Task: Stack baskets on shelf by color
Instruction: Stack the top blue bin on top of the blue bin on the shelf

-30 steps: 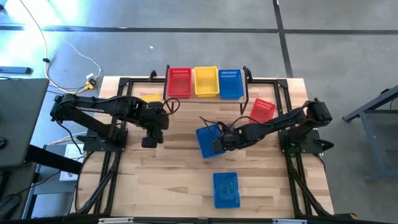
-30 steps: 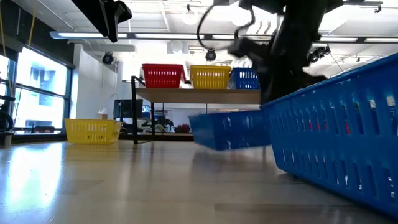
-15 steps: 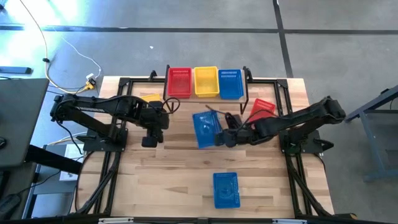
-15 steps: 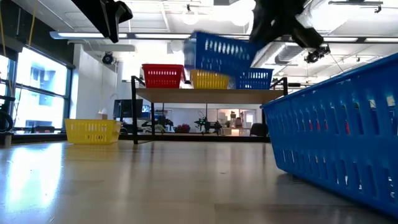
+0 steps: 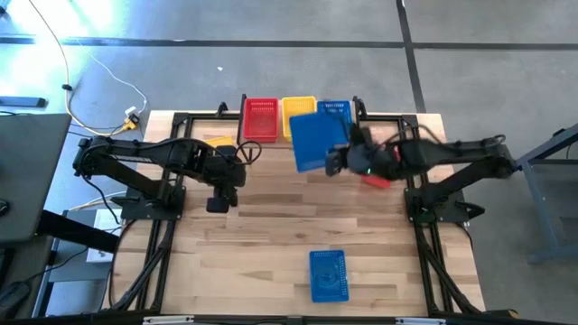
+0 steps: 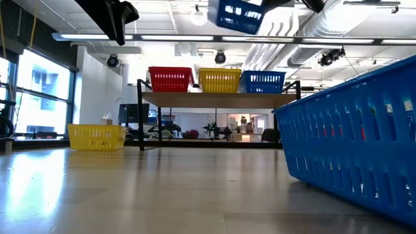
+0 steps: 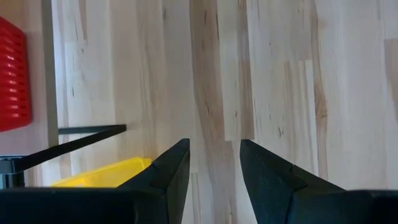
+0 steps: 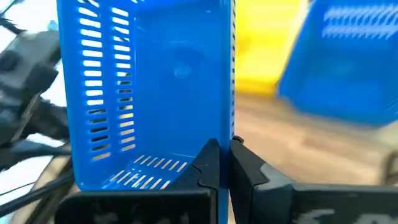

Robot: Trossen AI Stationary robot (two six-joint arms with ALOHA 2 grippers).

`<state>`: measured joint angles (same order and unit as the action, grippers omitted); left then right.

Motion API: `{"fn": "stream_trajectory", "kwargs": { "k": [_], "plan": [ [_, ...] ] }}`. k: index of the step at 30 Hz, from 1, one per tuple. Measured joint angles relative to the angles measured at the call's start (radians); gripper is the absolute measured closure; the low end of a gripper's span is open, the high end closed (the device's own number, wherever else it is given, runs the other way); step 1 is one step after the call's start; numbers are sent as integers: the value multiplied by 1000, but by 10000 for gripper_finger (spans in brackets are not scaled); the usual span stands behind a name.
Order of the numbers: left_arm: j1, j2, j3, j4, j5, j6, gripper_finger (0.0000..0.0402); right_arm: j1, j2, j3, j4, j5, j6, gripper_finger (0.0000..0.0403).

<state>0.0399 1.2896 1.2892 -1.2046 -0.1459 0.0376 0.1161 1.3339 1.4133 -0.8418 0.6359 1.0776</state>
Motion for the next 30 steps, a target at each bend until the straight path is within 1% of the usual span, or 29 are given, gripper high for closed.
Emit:
{"fn": "stream_trajectory", "kwargs": {
  "k": [3,6,8,12,17,22,25,30],
  "plan": [
    [0,0,0,0,1,0,271,-73,-5,69,-116,-12,-42,403],
    [0,0,0,-1,3,0,271,-160,-6,133,-215,-61,-73,403],
    [0,0,0,-1,3,0,271,-223,-6,164,-272,-110,-94,403],
    [0,0,0,-1,2,0,271,-357,-6,188,-325,-234,-145,403],
    [0,0,0,-1,2,11,271,-513,-6,188,-337,-398,-218,403],
    [0,0,0,-1,2,11,271,-629,-5,188,-337,-547,-234,403],
    [0,0,0,-1,2,11,271,-668,-3,188,-336,-611,-233,403],
    [0,0,0,-1,2,11,271,-692,5,145,-316,-662,-196,403]
  ]
}}
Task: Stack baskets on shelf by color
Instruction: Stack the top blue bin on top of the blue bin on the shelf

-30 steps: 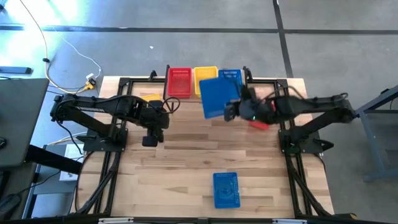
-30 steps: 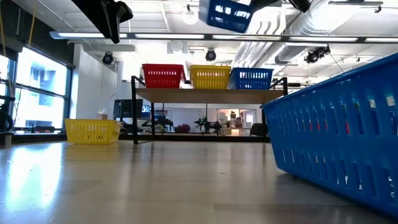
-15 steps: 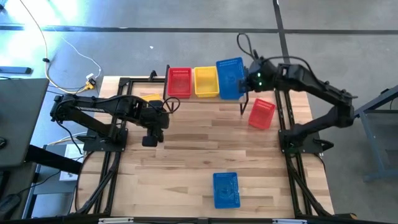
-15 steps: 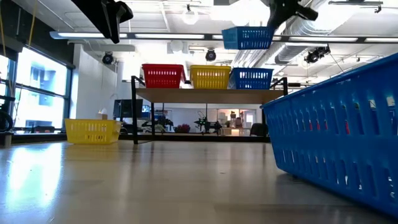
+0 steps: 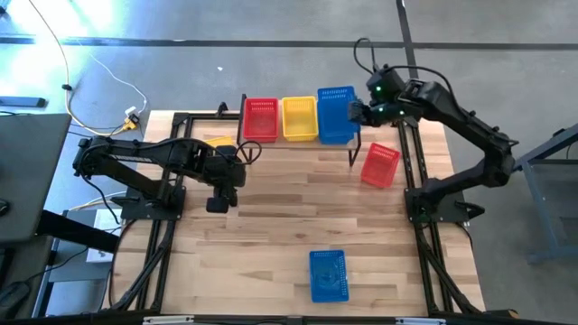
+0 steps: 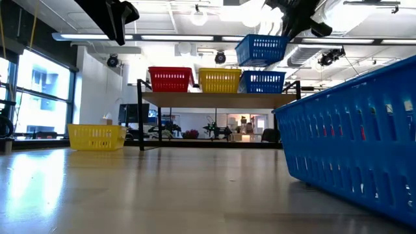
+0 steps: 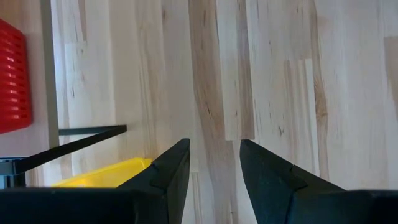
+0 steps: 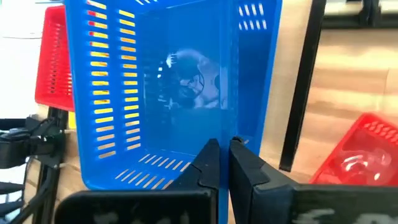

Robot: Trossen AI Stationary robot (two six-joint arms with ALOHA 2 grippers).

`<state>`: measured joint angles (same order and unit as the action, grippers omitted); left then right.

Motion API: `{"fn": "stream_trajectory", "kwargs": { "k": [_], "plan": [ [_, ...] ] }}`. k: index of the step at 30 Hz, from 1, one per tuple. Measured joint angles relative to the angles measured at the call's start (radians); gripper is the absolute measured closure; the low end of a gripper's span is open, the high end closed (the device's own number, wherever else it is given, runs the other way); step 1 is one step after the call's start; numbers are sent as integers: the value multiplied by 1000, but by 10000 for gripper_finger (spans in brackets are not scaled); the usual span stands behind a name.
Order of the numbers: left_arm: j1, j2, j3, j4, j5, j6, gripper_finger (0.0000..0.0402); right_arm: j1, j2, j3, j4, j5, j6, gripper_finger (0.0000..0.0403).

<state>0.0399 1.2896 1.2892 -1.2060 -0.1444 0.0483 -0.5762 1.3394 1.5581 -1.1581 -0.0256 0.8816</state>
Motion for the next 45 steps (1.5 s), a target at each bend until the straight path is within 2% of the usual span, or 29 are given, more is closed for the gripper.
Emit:
{"fn": "stream_trajectory", "kwargs": {
  "k": [9,27,39,45],
  "plan": [
    [0,0,0,0,2,0,271,0,10,-68,66,2,56,403],
    [0,0,0,-1,2,0,271,0,95,-71,76,40,26,401],
    [0,0,0,-1,3,1,271,0,95,-71,52,103,16,327],
    [0,0,0,-1,3,1,271,-7,80,-71,47,104,0,314]
  ]
}}
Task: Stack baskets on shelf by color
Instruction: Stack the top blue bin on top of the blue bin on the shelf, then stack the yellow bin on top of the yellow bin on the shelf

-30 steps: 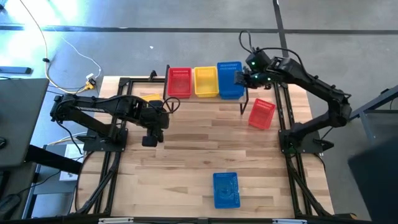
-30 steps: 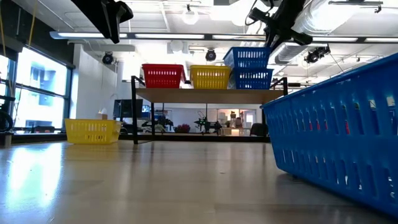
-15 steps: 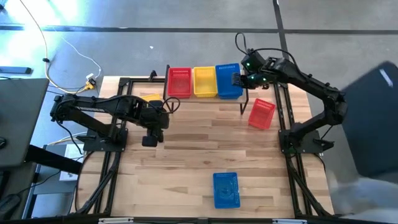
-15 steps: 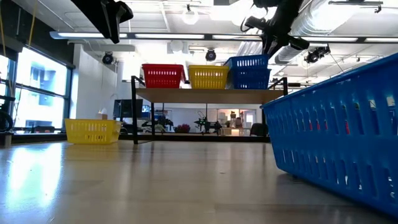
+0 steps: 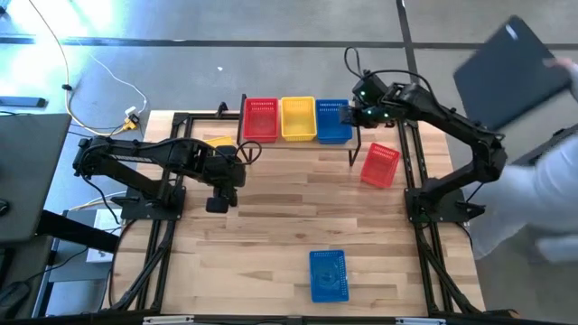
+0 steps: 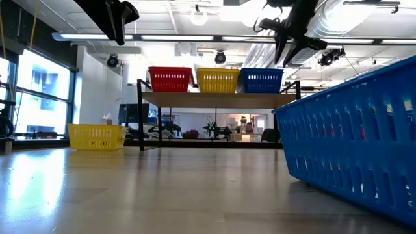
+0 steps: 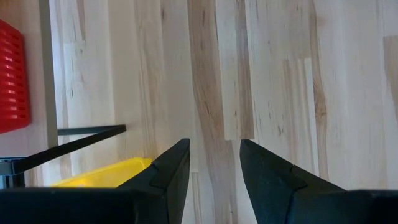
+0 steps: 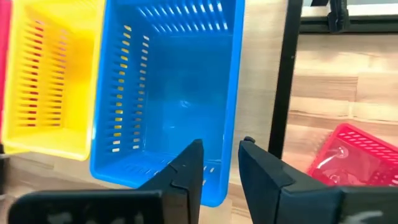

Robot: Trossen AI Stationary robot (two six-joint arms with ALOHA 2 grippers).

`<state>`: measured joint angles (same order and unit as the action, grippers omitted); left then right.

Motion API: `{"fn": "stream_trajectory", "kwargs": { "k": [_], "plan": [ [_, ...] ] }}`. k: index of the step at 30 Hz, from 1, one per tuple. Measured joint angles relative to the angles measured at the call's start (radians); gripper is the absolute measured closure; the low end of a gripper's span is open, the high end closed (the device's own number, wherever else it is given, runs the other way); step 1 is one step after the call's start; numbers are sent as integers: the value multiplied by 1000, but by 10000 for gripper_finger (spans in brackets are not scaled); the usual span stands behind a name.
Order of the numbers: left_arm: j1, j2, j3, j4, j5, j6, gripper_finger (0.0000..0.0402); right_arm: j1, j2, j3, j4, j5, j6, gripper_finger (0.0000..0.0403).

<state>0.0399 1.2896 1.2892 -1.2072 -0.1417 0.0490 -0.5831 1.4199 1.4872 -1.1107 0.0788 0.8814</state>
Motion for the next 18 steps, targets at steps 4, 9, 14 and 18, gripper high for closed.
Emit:
{"fn": "stream_trajectory", "kwargs": {
  "k": [4,9,14,18],
  "plan": [
    [0,0,0,-12,-1,-1,271,0,-42,0,4,3,0,316],
    [0,0,0,-54,-1,-21,271,42,-96,0,48,14,0,320],
    [-1,-2,0,-80,-1,-55,271,131,-123,0,64,32,6,320],
    [-1,-41,-45,-59,-1,-74,271,199,-126,0,63,39,15,320]
  ]
}}
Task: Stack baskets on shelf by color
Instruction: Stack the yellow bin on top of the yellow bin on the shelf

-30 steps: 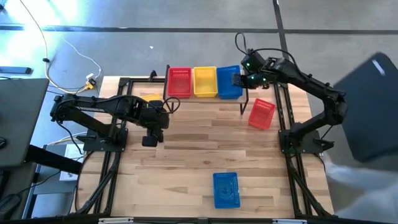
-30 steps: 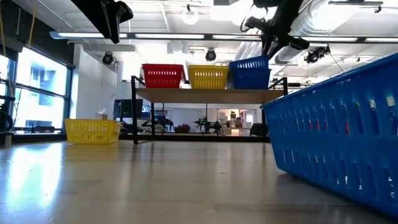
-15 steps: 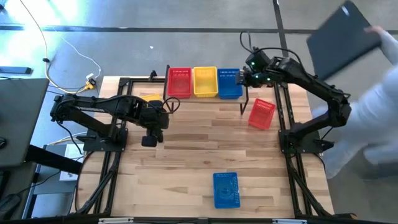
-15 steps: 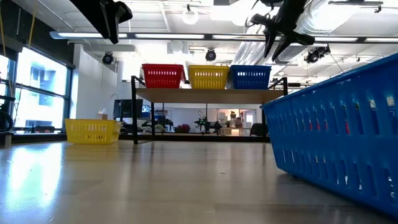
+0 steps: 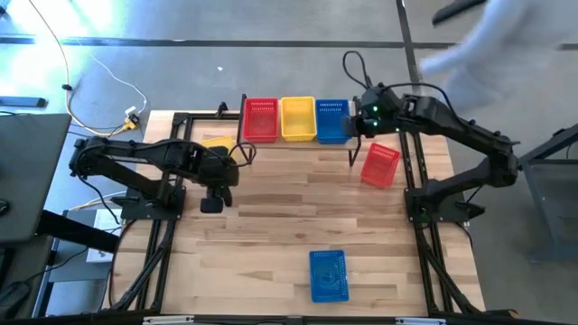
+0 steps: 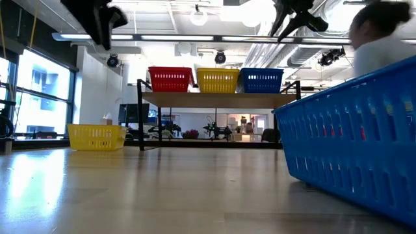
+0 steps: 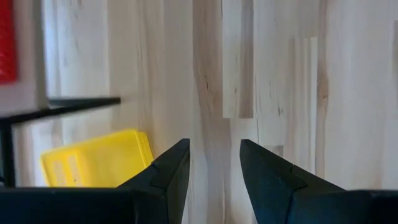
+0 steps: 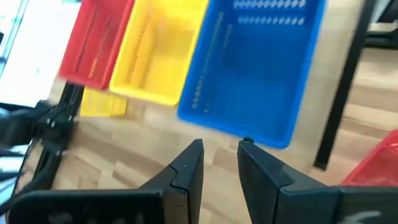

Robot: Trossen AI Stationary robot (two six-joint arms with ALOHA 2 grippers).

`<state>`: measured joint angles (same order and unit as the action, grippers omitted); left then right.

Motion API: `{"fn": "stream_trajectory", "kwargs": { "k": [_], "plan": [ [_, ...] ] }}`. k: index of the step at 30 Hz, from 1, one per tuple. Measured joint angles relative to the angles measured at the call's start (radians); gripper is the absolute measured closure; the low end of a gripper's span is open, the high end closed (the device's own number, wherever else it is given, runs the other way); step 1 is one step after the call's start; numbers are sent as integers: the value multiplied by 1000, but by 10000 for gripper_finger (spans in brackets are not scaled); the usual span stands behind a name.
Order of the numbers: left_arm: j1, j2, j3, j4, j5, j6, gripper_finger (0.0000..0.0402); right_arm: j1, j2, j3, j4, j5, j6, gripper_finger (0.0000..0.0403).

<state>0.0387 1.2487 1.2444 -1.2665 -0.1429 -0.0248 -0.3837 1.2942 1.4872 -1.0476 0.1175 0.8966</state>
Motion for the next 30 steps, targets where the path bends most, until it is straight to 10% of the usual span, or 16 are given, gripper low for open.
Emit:
{"fn": "stream_trajectory", "kwargs": {
  "k": [11,30],
  "plan": [
    [0,-157,-280,126,-113,-70,271,122,0,0,58,71,-40,320],
    [94,-52,-482,275,-306,-68,271,131,0,0,119,71,-229,320]
  ]
}}
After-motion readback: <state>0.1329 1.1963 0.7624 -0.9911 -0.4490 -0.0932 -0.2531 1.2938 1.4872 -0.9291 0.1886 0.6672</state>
